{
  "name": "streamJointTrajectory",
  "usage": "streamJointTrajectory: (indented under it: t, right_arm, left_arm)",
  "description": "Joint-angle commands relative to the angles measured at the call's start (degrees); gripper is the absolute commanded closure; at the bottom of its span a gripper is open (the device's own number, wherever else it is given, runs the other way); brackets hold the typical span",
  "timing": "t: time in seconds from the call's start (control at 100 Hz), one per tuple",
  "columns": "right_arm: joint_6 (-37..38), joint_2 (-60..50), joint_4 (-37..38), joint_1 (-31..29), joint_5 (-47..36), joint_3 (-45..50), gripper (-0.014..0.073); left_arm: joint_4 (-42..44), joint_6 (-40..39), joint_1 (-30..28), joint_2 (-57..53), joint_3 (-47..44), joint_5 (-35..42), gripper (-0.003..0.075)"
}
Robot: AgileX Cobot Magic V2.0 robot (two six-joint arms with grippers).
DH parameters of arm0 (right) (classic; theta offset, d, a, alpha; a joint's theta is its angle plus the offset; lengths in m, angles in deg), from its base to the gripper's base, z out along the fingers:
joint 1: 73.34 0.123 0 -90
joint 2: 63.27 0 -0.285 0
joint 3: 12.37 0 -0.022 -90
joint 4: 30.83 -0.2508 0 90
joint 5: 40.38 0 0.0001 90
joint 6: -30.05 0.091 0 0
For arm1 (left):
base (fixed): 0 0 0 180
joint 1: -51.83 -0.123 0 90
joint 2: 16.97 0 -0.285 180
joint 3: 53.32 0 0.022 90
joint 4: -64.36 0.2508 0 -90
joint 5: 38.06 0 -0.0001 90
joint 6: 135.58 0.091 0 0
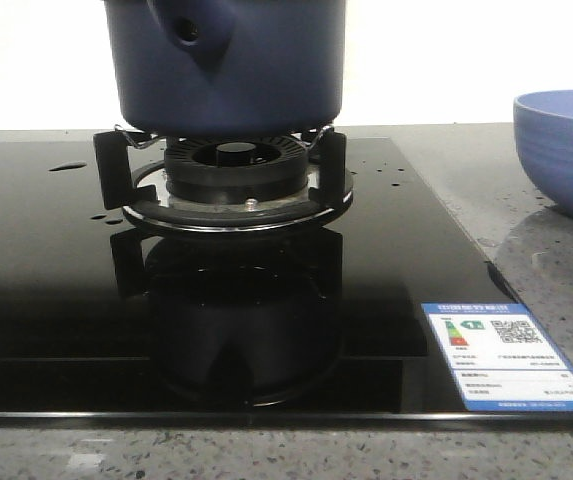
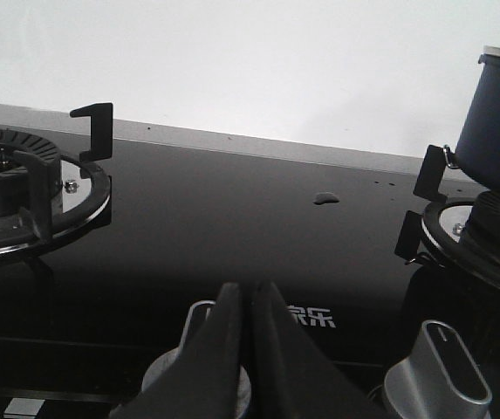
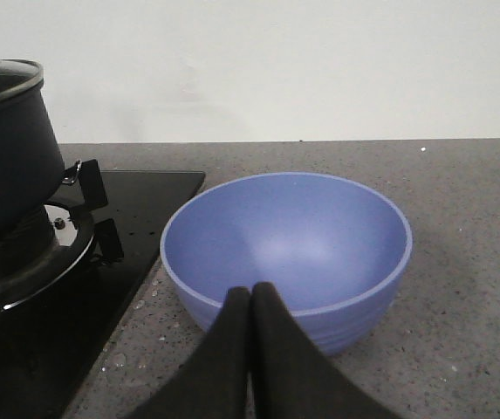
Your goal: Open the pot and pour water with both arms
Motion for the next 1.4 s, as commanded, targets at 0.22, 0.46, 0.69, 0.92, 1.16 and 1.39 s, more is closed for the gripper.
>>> streamJointTrajectory:
  t: [0.22, 0.46, 0.69, 0.92, 1.16, 1.39]
  right_arm:
    - [0.1, 0.5, 0.6, -0.3, -7.1, -1.5, 0.065]
    - [44.0, 0.5, 41.9, -0.3, -13.3, -0.5, 0.065]
    - [49.9, -5.6, 51.8, 2.2, -24.3, 10.2, 0.065]
    - [54.8, -14.8, 54.6, 4.2, -21.6, 17.5, 0.065]
    - [54.9, -14.8, 54.7, 4.2, -18.4, 17.4, 0.065]
    - [54.9, -14.8, 54.7, 4.2, -18.4, 17.4, 0.065]
  left_arm:
    - [-0.3, -0.5, 0.5, -1.5, -1.9, 4.4, 0.0739]
    - [-0.3, -0.5, 0.5, -1.5, -1.9, 4.4, 0.0739]
    - [-0.3, -0.5, 0.5, -1.5, -1.9, 4.4, 0.0739]
    - [-0.3, -0.5, 0.5, -1.5, -1.9, 4.4, 0.0739]
    - [-0.3, -0.5, 0.5, -1.5, -1.9, 4.4, 0.0739]
    - [-0.3, -0.5, 0.5, -1.5, -1.9, 4.4, 0.0739]
